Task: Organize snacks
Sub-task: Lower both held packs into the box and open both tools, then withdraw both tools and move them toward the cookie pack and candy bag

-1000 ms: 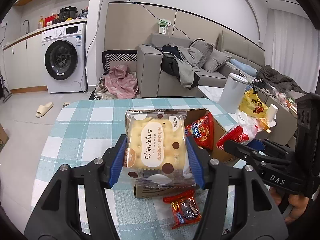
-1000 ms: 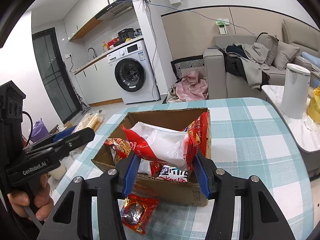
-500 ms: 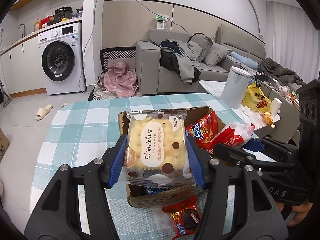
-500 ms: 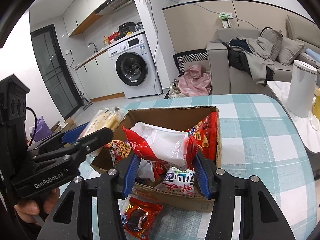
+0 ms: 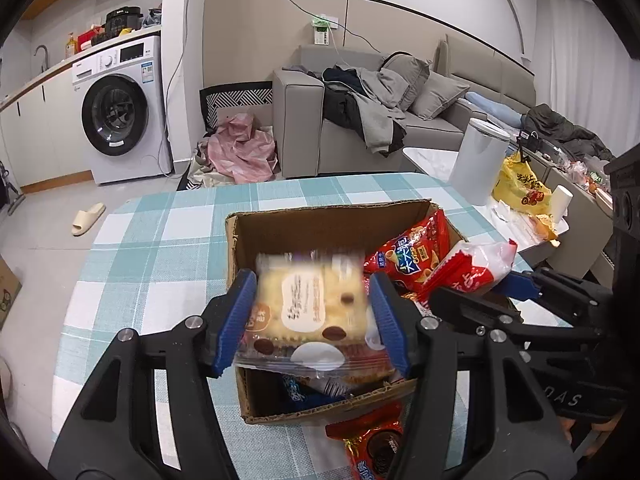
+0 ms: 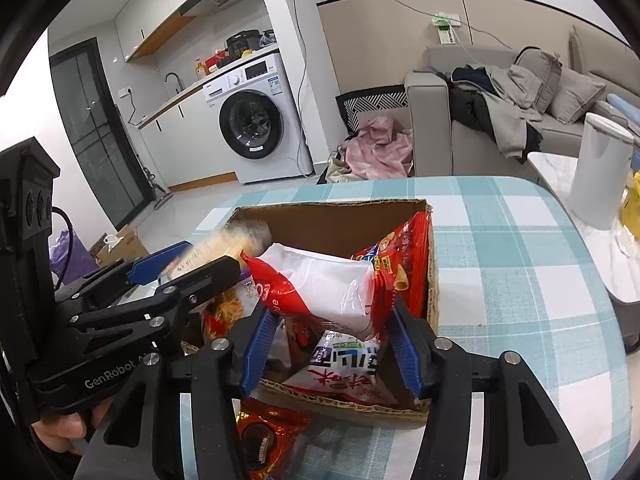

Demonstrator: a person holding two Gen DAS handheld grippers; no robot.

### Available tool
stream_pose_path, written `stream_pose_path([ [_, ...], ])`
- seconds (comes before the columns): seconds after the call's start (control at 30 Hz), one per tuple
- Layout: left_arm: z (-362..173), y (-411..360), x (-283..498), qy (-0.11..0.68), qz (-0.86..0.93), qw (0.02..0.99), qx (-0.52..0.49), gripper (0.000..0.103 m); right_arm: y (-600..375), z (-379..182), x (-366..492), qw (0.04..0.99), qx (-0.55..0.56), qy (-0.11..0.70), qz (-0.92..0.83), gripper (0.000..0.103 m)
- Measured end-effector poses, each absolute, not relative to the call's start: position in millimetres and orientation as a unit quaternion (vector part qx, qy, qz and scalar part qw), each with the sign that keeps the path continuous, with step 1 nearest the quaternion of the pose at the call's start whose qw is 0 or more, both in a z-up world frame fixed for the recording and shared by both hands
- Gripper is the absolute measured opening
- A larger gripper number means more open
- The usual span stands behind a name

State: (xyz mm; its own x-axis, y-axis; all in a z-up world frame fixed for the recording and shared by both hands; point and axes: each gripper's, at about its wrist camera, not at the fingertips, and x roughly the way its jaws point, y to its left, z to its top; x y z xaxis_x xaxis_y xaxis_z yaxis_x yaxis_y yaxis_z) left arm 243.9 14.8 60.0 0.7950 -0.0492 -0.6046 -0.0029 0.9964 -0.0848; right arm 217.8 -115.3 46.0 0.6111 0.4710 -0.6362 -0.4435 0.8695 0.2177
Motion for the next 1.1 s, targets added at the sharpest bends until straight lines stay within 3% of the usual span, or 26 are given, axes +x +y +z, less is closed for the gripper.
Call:
stream_pose_path([
  [0.2, 66, 13, 234, 0.311, -0.001, 0.950, -0.019, 0.072, -123, 52, 215, 0.904, 0.019, 0.348, 0.248, 0.071],
  [0.3, 68, 16, 230, 0.312, 0.002, 0.950, -0.021, 0.083, -129, 57, 211, 0.908, 0.019, 0.338, 0.246, 0.085],
  [0.47, 70, 20, 220, 0.312, -0.001, 0.950, -0.023, 0.088, -136, 63, 206, 0.907, 0.027, 0.335, 0.252, 0.100],
  [0.57, 73, 21, 210, 0.302, 0.003, 0.953, -0.019, 0.102, -139, 63, 201, 0.907, 0.023, 0.336, 0.252, 0.102],
  [1.1, 79, 37, 144, 0.285, 0.011, 0.958, -0.034, 0.102, -158, 64, 163, 0.902, 0.025, 0.335, 0.270, 0.102],
])
